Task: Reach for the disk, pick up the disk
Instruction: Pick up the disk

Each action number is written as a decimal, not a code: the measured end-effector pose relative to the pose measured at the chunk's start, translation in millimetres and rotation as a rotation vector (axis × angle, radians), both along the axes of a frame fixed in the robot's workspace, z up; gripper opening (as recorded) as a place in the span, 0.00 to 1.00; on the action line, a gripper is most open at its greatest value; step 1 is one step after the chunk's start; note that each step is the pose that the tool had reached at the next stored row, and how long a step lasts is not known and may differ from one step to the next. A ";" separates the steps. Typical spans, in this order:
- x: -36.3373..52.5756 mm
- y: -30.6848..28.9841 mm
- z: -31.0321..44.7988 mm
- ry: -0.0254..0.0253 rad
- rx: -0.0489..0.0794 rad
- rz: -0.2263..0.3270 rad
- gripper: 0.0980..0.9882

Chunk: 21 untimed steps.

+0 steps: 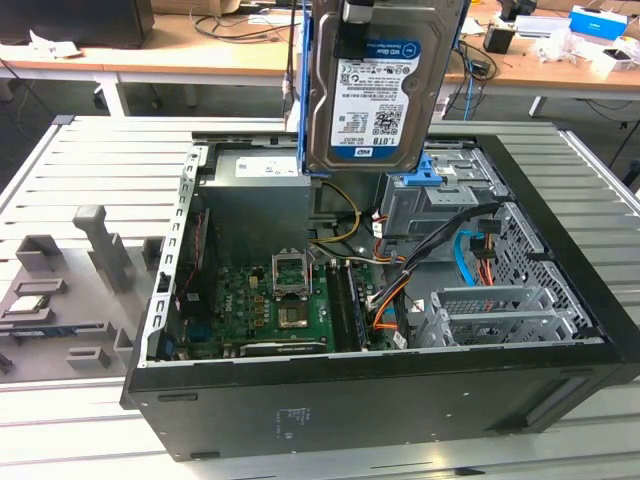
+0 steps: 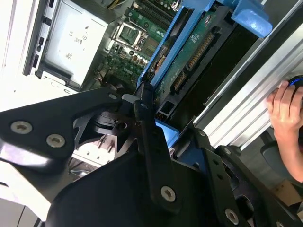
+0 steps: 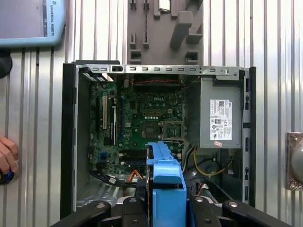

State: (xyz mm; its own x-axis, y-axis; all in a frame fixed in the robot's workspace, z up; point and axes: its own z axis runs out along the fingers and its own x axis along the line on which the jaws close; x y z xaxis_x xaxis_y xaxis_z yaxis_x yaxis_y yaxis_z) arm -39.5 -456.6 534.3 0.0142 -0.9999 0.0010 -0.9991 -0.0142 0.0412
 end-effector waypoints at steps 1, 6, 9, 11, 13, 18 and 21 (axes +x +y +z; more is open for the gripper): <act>0.0 -1.5 0.0 0.0000 0.000 0.000 0.30; 0.0 -8.4 0.0 0.0000 0.000 0.000 0.30; 0.0 -12.2 0.0 0.0000 0.000 0.000 0.30; 0.0 -15.0 0.0 0.0000 0.000 0.000 0.30; 0.0 -17.8 0.0 0.0000 0.000 0.000 0.30; 0.0 -29.2 0.0 0.0000 0.000 0.000 0.30; 0.0 -40.2 -0.1 -0.0001 0.000 0.000 0.30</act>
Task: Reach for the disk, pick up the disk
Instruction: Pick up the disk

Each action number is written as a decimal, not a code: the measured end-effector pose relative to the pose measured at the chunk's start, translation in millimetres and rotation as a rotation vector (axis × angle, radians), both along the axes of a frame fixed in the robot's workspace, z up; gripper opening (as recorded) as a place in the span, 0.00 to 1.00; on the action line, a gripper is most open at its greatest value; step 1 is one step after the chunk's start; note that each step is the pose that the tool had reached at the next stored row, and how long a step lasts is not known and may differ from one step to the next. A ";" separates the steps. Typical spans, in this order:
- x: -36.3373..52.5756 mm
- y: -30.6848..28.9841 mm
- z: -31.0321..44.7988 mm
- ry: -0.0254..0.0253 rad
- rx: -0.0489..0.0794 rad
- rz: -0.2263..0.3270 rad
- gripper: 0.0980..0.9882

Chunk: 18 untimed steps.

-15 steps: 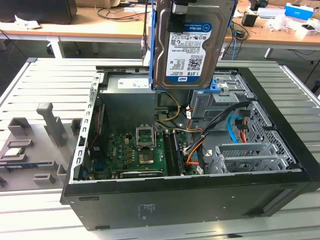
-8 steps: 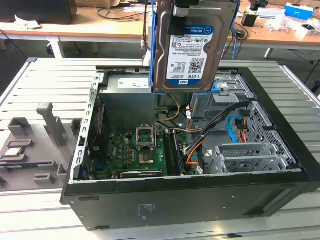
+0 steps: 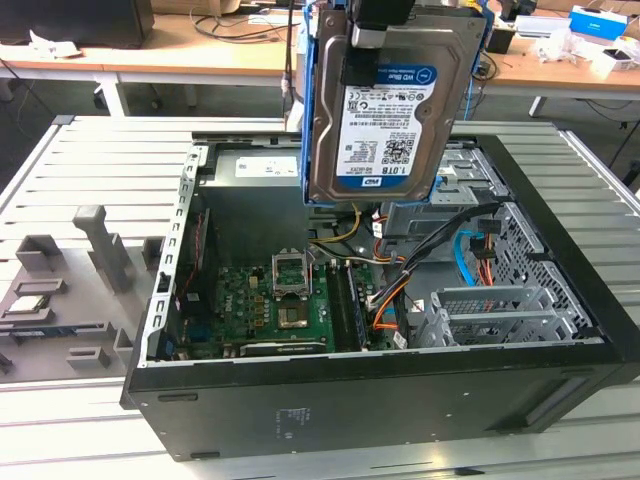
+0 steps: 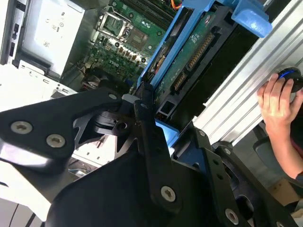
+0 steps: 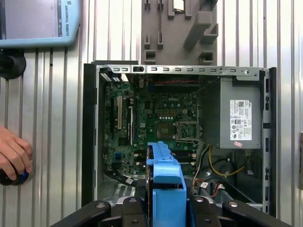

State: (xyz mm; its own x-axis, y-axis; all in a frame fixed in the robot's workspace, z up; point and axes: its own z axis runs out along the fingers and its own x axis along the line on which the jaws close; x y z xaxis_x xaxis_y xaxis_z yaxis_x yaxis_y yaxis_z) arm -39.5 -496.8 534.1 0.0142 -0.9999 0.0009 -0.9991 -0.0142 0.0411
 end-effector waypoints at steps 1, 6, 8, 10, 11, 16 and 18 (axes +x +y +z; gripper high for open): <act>0.0 -3.0 -0.2 0.0000 0.000 0.000 0.30; 0.0 -17.4 -4.5 0.0000 0.000 0.000 0.30; 0.0 -22.6 -6.7 0.0000 0.000 0.000 0.30; 0.0 -27.1 -8.5 0.0001 0.000 0.000 0.30; 0.0 -29.3 -9.3 0.0000 0.000 0.000 0.30; 0.0 -37.0 -11.6 0.0000 0.000 0.000 0.30; 0.0 -40.7 -12.7 0.0000 0.000 0.000 0.30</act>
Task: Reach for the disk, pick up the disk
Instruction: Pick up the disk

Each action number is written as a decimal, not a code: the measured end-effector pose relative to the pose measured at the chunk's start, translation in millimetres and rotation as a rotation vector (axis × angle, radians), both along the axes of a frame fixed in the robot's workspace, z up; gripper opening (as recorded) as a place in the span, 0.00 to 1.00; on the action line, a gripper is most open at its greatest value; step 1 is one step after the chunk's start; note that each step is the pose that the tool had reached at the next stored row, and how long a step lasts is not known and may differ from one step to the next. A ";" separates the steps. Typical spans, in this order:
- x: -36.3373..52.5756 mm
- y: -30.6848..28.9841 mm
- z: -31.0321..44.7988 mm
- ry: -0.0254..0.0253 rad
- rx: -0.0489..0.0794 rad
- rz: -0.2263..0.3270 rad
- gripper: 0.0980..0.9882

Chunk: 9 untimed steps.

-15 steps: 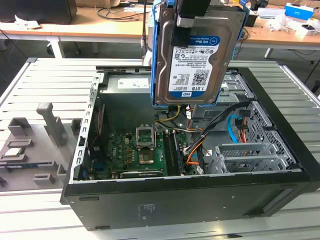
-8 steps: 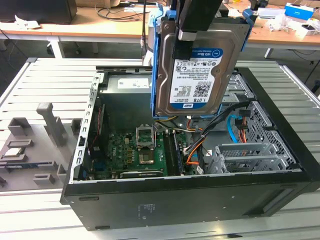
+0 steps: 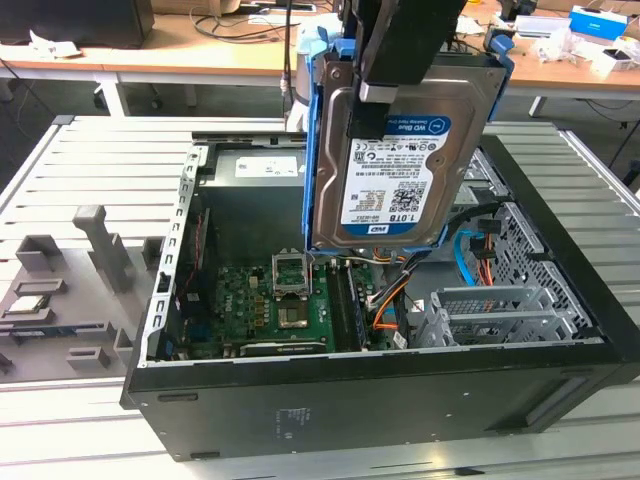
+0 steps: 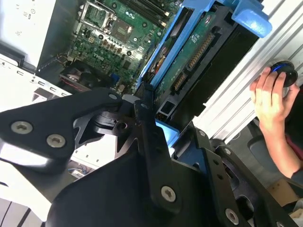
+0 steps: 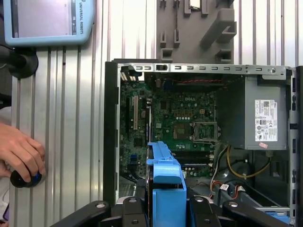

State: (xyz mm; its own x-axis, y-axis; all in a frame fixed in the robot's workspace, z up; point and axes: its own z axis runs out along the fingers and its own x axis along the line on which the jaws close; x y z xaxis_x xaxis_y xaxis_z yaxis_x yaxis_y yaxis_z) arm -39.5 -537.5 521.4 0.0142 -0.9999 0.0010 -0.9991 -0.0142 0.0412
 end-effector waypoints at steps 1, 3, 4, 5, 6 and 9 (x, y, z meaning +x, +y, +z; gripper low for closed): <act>0.0 -1.1 -0.3 0.0000 0.000 0.000 0.30; 0.0 -5.1 -1.4 0.0000 0.000 0.000 0.30; 0.0 -7.4 -2.0 0.0000 0.000 0.000 0.30; 0.0 -8.3 -2.2 0.0000 0.000 0.000 0.30; 0.0 -9.3 -2.4 0.0000 0.000 0.000 0.30; 0.0 -13.2 -3.3 0.0000 0.000 0.000 0.30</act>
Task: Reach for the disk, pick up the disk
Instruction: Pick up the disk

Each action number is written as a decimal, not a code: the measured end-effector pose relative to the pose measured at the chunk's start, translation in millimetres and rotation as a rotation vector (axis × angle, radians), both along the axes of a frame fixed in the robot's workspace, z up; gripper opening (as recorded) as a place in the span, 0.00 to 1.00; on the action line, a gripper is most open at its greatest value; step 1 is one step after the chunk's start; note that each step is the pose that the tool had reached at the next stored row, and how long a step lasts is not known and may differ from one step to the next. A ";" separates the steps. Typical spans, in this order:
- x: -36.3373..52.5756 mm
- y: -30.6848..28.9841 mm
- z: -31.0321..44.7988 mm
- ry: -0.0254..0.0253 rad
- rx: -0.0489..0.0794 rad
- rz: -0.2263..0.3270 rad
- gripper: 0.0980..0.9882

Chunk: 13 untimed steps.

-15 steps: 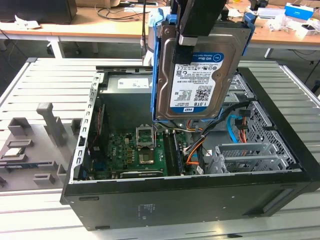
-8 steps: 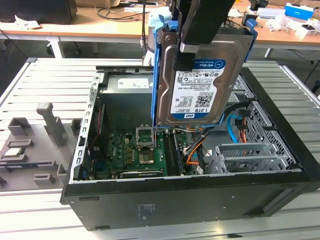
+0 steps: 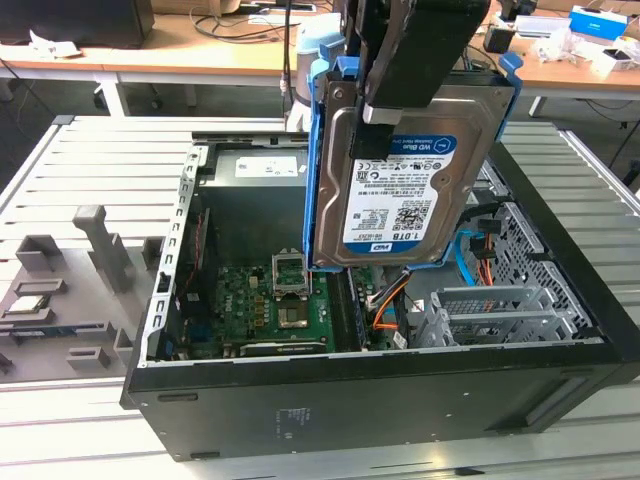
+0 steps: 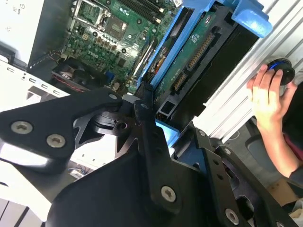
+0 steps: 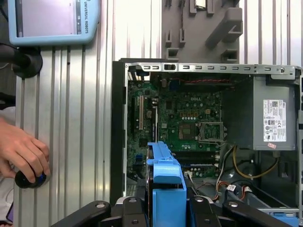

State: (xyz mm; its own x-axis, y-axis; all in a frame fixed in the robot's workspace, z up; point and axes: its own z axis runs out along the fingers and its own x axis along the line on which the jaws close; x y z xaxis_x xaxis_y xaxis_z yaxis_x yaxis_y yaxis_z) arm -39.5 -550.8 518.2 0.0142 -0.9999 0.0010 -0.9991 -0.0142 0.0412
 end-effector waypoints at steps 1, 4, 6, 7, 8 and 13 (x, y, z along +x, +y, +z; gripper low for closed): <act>0.0 -1.4 -0.3 0.0000 0.000 0.000 0.30; 0.0 -6.5 -1.4 0.0000 0.000 0.000 0.30; 0.0 -8.8 -2.3 0.0000 0.000 0.000 0.30; 0.1 -10.9 -3.4 0.0000 0.000 0.000 0.30; 0.1 -13.8 -4.9 0.0000 0.000 0.000 0.30; 0.0 -21.7 -13.3 0.0000 0.000 0.000 0.30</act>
State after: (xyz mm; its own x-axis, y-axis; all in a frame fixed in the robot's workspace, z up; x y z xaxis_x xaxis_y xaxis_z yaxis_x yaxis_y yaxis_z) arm -39.5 -572.5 504.8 0.0142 -0.9999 0.0008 -0.9991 -0.0142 0.0411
